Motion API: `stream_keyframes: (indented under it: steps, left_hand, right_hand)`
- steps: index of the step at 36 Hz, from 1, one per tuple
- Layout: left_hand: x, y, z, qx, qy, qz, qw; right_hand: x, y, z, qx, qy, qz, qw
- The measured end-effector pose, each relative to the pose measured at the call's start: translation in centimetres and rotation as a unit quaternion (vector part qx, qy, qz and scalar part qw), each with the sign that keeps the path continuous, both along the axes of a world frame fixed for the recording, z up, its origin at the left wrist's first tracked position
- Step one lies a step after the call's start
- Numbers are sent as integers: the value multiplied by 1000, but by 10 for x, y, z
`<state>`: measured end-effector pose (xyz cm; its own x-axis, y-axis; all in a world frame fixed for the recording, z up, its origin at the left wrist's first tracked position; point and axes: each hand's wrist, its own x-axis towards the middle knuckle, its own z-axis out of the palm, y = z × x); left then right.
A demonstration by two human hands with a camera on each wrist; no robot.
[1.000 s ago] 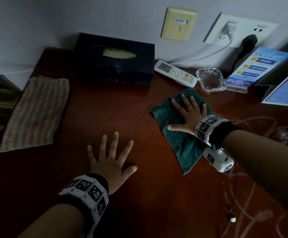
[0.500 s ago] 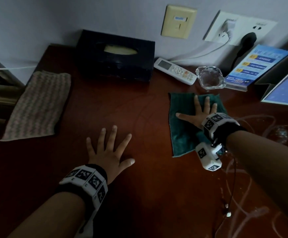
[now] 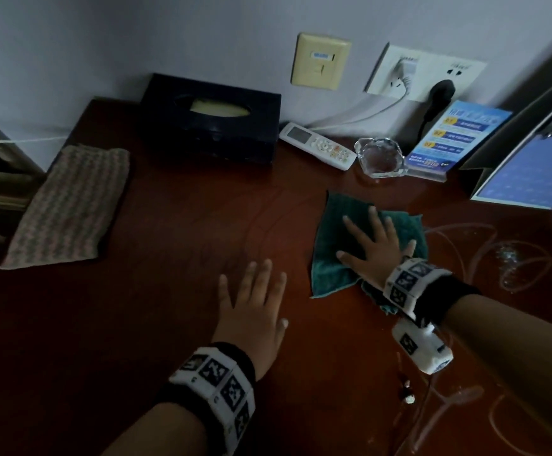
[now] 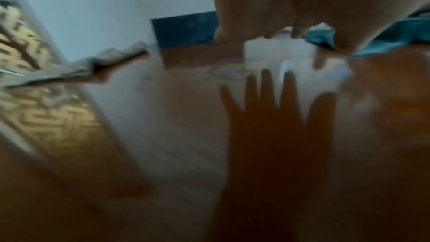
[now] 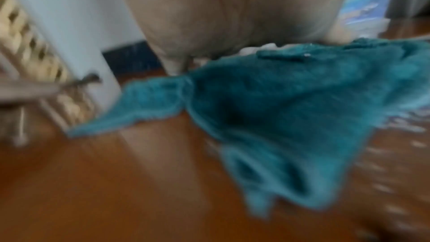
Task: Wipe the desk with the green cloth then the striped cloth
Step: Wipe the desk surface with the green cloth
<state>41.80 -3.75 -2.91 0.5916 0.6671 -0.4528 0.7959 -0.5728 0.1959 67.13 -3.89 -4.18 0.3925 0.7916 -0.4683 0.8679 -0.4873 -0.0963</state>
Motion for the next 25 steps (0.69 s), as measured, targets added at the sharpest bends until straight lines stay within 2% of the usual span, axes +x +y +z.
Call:
stream_keyframes:
  steps: [3, 6, 9, 11, 16, 25]
  left_hand:
    - [9, -12, -13, 4, -32, -16, 999]
    - [14, -18, -22, -2, -23, -19, 1000]
    - [15, -19, -30, 34, -53, -8, 998]
    - [13, -20, -35, 12, -63, 2, 998]
    - [9, -21, -47, 39, -83, -11, 996]
    - [7, -20, -52, 24, -60, -14, 998]
  right_hand:
    - [5, 4, -5, -22, -5, 47, 999]
    - [11, 12, -8, -32, 5, 48, 998]
    - [17, 19, -11, -34, 4, 36, 999]
    - [21, 25, -12, -36, -1, 22, 999]
    - [36, 43, -14, -37, 4, -17, 999]
    - [36, 49, -27, -4, -12, -60, 998]
